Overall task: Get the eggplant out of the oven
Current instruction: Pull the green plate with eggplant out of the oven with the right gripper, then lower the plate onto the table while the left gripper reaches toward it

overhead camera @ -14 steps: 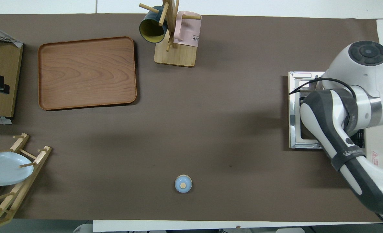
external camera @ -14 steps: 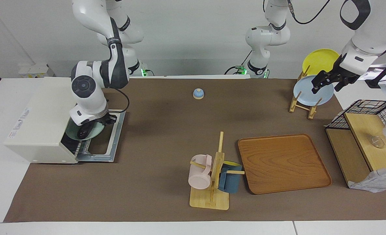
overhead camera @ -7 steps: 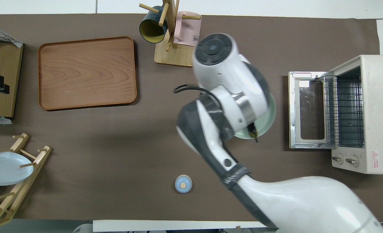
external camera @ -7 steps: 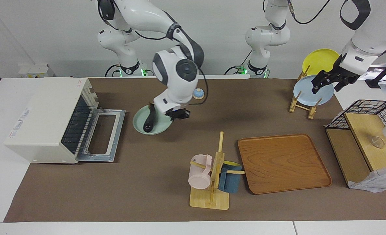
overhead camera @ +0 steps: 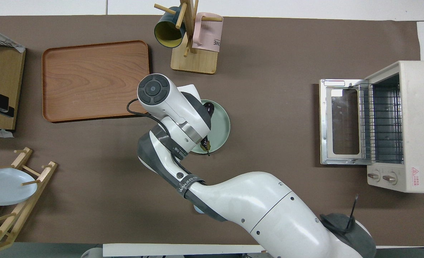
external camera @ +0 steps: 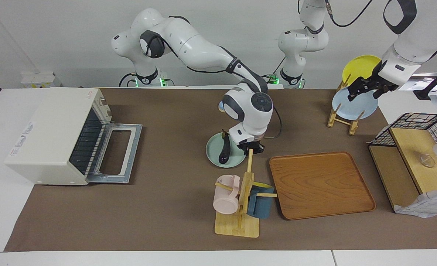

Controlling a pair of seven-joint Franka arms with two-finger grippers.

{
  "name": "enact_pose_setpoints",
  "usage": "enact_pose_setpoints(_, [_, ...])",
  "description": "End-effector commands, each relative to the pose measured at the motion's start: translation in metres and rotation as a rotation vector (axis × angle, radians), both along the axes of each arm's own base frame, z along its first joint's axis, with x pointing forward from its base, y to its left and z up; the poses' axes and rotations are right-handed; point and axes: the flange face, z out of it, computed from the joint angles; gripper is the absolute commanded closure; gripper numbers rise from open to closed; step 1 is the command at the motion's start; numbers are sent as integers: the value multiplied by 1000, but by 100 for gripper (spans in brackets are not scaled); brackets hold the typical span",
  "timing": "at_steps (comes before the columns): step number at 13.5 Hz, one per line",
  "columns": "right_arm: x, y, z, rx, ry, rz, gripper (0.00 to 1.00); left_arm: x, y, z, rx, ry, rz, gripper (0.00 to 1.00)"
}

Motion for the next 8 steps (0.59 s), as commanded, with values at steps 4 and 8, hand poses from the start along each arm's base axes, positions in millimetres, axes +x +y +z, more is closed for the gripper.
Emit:
enact_pose_setpoints(4, [35,-123,153,14,4,72,51,-27,-116,-106,-16,-175,87,0])
enact_pose_setpoints(8, [6,-307,103,-65,85,208,88,-26,-295,-221,-91,-264,245,0])
